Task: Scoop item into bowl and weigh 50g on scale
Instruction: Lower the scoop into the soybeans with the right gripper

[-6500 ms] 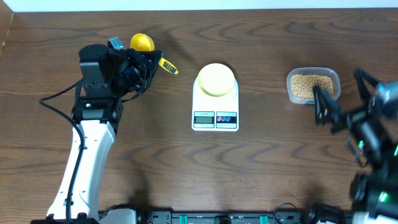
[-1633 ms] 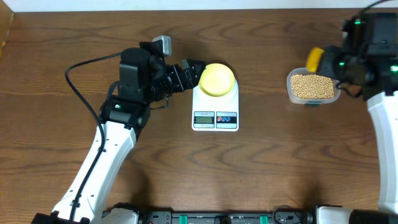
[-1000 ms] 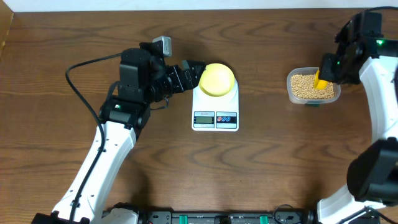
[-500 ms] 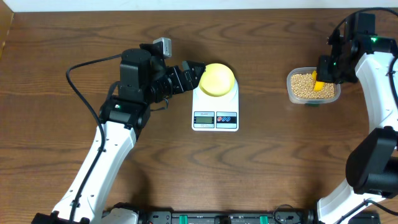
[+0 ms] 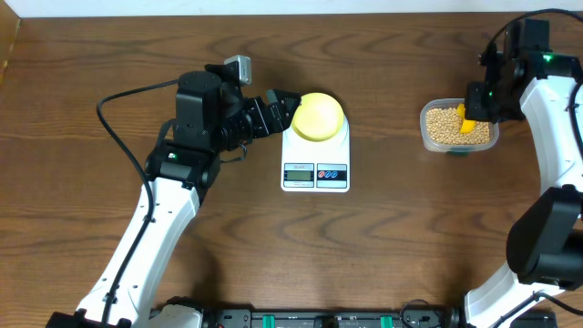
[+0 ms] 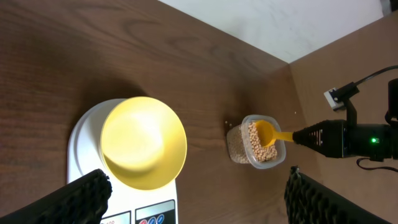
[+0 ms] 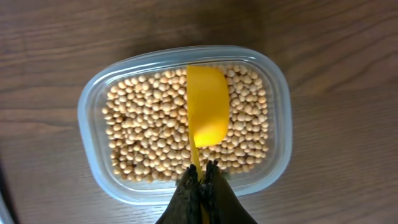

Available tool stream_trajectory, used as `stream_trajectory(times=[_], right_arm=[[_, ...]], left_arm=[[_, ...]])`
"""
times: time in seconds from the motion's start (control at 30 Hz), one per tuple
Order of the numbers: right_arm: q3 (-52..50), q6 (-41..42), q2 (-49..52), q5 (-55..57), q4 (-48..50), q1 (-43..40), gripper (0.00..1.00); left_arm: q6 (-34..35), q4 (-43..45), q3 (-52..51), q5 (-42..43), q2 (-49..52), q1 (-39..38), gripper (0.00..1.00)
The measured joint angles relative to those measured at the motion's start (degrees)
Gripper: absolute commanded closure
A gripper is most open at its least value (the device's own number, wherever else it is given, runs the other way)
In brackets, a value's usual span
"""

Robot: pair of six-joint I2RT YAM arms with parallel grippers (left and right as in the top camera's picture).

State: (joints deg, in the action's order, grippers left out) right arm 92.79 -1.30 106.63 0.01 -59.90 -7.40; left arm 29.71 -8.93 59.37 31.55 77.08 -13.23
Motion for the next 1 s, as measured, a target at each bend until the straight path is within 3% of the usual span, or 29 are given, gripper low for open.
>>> stream_trajectory(times=[0.5, 0.63, 0.73, 0.8, 1.0], right_arm=[[-2.8, -0.4, 0.2, 1.6, 4.5, 0.0, 0.92], [-3.3, -0.3, 0.5, 2.5, 4.6, 0.0, 0.53], [-3.7, -0.5, 1.1, 2.6, 4.6, 0.0, 0.17], [-3.8, -0.7, 1.5, 2.6, 4.7, 0.0, 0.01], [-4.0, -0.9, 1.8, 2.6, 5.6, 0.0, 0.01]], left_arm=[[0.0, -1.2, 0.0, 0.0, 0.0, 0.0, 0.10], [0.0, -1.2, 0.0, 0.0, 0.0, 0.0, 0.10], [0.0, -1.2, 0.0, -0.1, 0.0, 0.0, 0.10], [0.0, -1.2, 0.0, -0.2, 0.0, 0.0, 0.10], [0.0, -1.2, 0.0, -0.4, 0.0, 0.0, 0.10]])
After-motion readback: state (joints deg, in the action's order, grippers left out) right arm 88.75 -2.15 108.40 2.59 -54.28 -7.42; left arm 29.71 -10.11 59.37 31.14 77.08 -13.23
